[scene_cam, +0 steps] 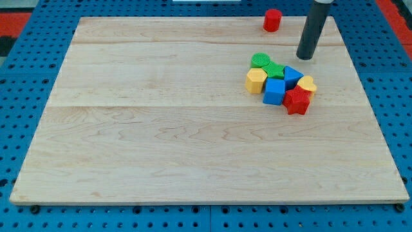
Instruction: Slide the red circle diagonally top left to the green circle
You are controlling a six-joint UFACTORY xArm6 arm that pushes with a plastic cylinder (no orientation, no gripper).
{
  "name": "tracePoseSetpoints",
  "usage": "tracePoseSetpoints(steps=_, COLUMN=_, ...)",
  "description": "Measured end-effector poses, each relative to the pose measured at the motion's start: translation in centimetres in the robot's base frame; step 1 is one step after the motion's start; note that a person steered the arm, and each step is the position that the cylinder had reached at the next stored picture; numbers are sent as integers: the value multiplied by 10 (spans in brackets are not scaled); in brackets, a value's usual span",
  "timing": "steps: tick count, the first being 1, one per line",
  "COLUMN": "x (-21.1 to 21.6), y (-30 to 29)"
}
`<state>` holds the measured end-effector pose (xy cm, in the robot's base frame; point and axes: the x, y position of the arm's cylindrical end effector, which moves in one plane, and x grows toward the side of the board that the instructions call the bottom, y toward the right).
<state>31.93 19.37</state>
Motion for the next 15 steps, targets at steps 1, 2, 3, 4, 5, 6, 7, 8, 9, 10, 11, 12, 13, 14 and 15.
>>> tracePoseSetpoints(steps=1, x=0, y=0)
tracePoseSetpoints(steps=2, x=0, y=0)
tracePoseSetpoints(steps=3, x=-12, y=14)
tracePoseSetpoints(steps=4, x=-50, y=44)
tracePoseSetpoints(steps=5, x=-77, y=34)
tracePoseSetpoints(steps=6, x=-105, y=31)
tracePoseSetpoints(steps=7, x=-123, y=32)
tracePoseSetpoints(steps=8, x=-124, y=31)
tracePoseSetpoints(steps=9, x=-128, y=22)
tracePoseSetpoints(steps=10, x=-127, y=13)
tracePoseSetpoints(steps=11, x=-126, y=-43)
tracePoseSetpoints(steps=12, x=-126, y=-73)
tracePoseSetpoints(steps=13, x=-121, y=-38)
tracePoseSetpoints(steps=14, x=-103, y=-21)
tracePoseSetpoints(steps=15, x=-100, y=-45)
